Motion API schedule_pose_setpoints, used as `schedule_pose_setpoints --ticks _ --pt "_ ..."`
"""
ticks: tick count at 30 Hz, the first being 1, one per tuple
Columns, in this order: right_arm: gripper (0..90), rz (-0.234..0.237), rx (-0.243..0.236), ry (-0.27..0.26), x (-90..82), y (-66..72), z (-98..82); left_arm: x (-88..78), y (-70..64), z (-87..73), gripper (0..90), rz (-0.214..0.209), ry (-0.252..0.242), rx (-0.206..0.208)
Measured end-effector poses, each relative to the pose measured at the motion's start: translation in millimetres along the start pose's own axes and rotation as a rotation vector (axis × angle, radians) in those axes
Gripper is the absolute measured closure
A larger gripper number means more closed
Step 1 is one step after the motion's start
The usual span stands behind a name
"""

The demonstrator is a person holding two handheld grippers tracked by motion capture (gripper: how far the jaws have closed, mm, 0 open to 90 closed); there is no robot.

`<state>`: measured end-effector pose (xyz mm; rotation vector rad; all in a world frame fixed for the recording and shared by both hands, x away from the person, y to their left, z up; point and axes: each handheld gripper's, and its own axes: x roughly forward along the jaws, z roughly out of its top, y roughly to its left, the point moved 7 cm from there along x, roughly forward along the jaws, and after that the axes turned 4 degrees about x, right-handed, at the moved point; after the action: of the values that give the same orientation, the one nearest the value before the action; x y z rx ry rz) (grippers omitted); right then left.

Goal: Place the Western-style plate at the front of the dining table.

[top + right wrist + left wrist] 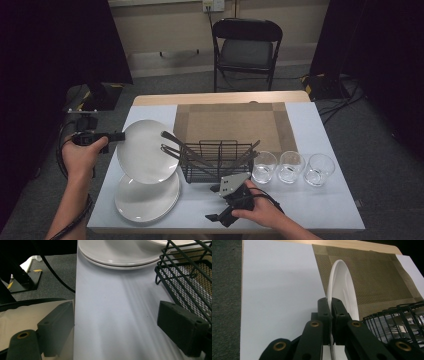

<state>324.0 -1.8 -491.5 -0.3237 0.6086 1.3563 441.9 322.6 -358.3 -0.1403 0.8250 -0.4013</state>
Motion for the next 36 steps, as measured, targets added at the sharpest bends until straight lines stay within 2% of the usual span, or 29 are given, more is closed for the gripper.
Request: schedule_pose_setpoints --ticks 13,21,22,30,36 --pt "13.3 -0.013 0.019 -0.003 -8.0 -3.0 -8.0 11.6 2.1 8.7 87.2 -0.013 -0.010 -0.010" --pt "13.3 -0.017 0.027 -0.005 -14.3 -4.3 -12.1 20.9 -2.4 16.6 87.3 -0.015 -0.003 0.009" --pt "13.3 -0.018 0.028 -0.007 -15.0 -4.7 -12.5 21.9 -3.3 17.4 87.2 -0.017 -0.008 -0.001" --pt "13.3 -0.027 0.033 0.000 -20.0 -6.3 -18.9 29.3 -4.4 22.9 87.2 -0.016 -0.018 0.004" --pt "13.3 -0.028 0.040 -0.006 -23.0 -7.1 -19.9 33.4 -4.2 28.3 87.2 -0.015 -0.036 -0.010"
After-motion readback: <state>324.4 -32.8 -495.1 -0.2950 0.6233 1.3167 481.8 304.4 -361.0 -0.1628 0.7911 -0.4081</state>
